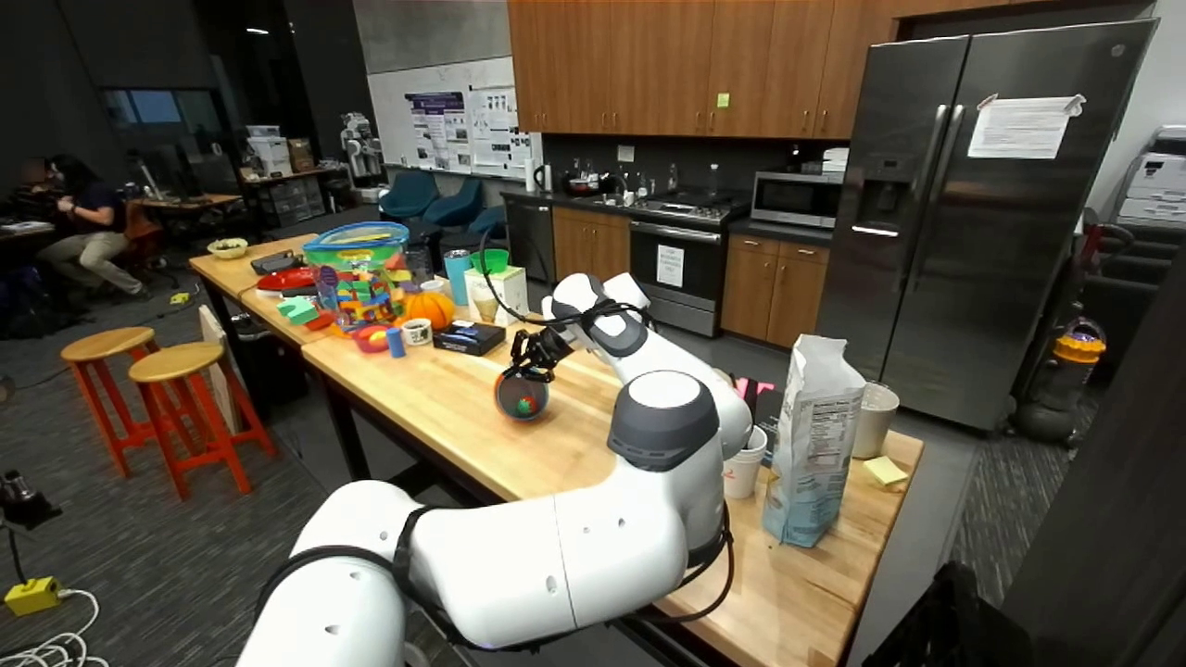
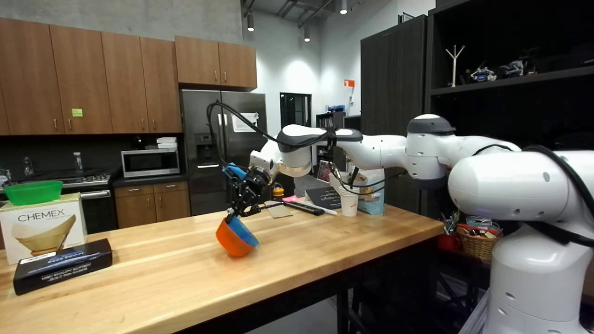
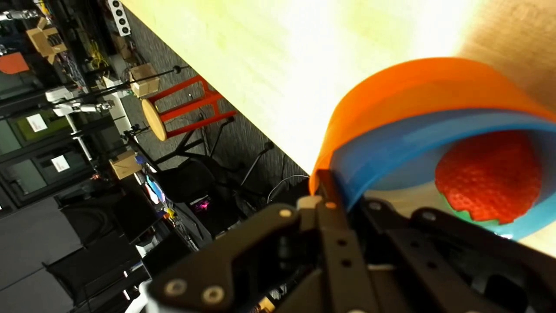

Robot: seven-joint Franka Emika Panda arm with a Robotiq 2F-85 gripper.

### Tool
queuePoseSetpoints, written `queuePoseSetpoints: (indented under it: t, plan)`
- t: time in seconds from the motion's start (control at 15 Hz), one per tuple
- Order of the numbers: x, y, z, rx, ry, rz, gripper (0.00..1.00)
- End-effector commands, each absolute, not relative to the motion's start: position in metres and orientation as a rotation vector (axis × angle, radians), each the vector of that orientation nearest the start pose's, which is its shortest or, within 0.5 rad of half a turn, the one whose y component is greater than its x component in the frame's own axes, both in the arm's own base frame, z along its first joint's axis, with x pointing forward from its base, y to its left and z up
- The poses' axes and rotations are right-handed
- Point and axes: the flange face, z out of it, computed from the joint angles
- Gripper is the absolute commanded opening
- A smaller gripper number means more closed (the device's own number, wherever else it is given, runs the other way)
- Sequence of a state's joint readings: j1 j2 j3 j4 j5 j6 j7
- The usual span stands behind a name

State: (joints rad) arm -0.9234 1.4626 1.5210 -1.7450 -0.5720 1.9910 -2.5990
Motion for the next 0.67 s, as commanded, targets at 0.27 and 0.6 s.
queuePoseSetpoints:
  t: [0.27,0.6]
  plan:
    - [0.626,0.145,0.298,-0.054,3.096,1.470,0.01]
    - [0.626,0.170,0.326,-0.201,3.109,1.394,0.01]
